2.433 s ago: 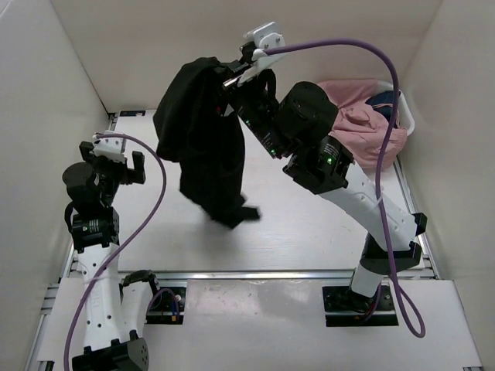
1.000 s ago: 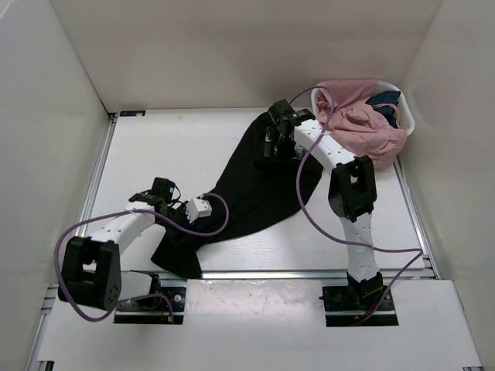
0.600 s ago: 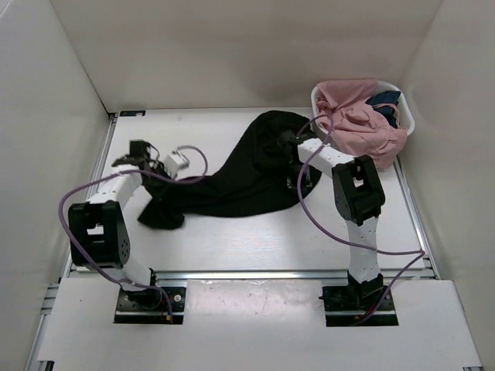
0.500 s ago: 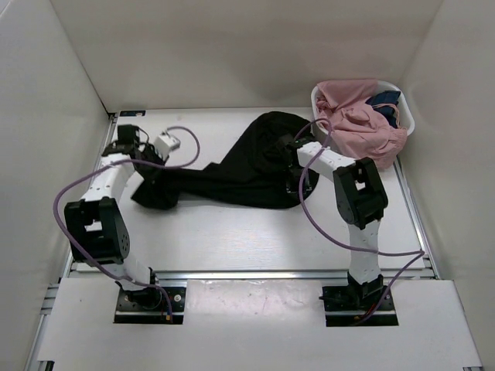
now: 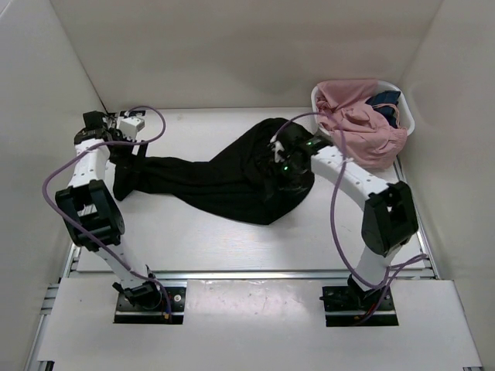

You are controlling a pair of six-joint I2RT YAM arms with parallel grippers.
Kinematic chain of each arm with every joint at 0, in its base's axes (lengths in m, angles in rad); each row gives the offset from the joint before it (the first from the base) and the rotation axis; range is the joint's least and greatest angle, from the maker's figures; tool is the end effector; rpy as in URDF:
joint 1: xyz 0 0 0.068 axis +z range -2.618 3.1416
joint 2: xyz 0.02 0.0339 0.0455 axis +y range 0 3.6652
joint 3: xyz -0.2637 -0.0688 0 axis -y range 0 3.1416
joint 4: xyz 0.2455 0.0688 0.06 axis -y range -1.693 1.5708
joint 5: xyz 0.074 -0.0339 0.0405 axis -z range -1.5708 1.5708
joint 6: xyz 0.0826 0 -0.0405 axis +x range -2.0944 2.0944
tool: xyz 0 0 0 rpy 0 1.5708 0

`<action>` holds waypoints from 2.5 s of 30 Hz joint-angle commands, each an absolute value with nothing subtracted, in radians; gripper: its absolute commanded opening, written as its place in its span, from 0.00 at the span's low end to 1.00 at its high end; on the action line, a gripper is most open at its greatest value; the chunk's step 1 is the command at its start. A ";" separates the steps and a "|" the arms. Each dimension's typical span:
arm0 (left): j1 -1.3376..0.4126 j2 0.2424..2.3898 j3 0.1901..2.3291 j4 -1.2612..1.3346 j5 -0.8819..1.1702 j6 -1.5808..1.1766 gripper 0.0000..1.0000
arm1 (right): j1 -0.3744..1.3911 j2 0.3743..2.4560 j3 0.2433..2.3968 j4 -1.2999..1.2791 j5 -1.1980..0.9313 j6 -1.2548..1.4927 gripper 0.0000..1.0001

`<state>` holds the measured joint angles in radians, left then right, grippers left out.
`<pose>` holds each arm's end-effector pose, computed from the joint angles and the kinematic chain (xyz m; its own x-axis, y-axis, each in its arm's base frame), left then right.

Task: Fold and stack the trousers
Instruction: Flatten the trousers out

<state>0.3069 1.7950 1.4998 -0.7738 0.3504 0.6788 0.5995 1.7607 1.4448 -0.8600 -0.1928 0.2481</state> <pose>0.3936 0.0950 0.2237 -0.7298 0.3873 -0.5633 0.4264 0.9020 0.0678 0.3060 0.2283 0.2101 -0.8897 -0.3161 -0.3295 -0.4087 0.8731 0.2659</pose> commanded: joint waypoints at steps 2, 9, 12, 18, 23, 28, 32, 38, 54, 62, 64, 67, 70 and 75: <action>0.291 1.645 1.462 -0.821 0.368 0.602 1.00 | 0.444 1.756 1.587 -0.799 -0.057 0.502 0.97; 0.183 1.565 1.291 -0.873 0.379 0.561 1.00 | 0.385 2.107 2.055 -0.917 0.093 0.653 0.96; 0.105 1.545 1.185 -0.873 0.358 0.561 1.00 | 0.385 2.206 2.138 -0.939 0.181 0.680 0.96; -0.030 1.536 1.056 -0.781 0.322 0.517 1.00 | 0.374 2.301 2.186 -1.003 0.187 0.730 0.94; -0.107 1.615 1.006 -0.667 0.249 0.497 1.00 | 0.383 2.301 2.105 -0.991 0.199 0.721 0.88; -0.164 1.686 1.015 -0.606 0.193 0.483 1.00 | 0.383 2.318 2.105 -0.977 0.268 0.697 0.32; -0.173 1.724 1.025 -0.557 0.193 0.506 1.00 | 0.383 2.240 2.096 -0.968 0.308 0.675 0.00; -0.202 1.807 1.041 -0.509 0.202 0.537 0.74 | 0.383 2.006 2.005 -0.968 0.275 0.657 0.00; 0.129 1.502 1.180 -0.797 -0.038 0.758 0.14 | 0.253 1.272 1.358 -0.994 0.278 0.808 0.00; 0.169 1.471 1.112 -1.140 -0.028 0.807 0.21 | 0.222 1.137 1.188 -1.048 0.301 0.828 0.00; 0.190 1.471 1.050 -1.140 -0.049 0.807 0.38 | 0.210 1.105 1.109 -1.057 0.301 0.842 0.00; 0.260 1.471 1.026 -1.153 0.021 0.766 0.50 | 0.150 1.059 0.982 -1.068 0.301 0.860 0.00; 0.340 1.480 1.152 -1.204 0.132 0.721 0.56 | 0.085 1.014 0.892 -1.068 0.287 0.870 0.00; 0.498 1.589 1.244 -1.108 0.206 0.617 0.61 | -0.032 0.971 0.738 -0.982 0.216 0.836 0.00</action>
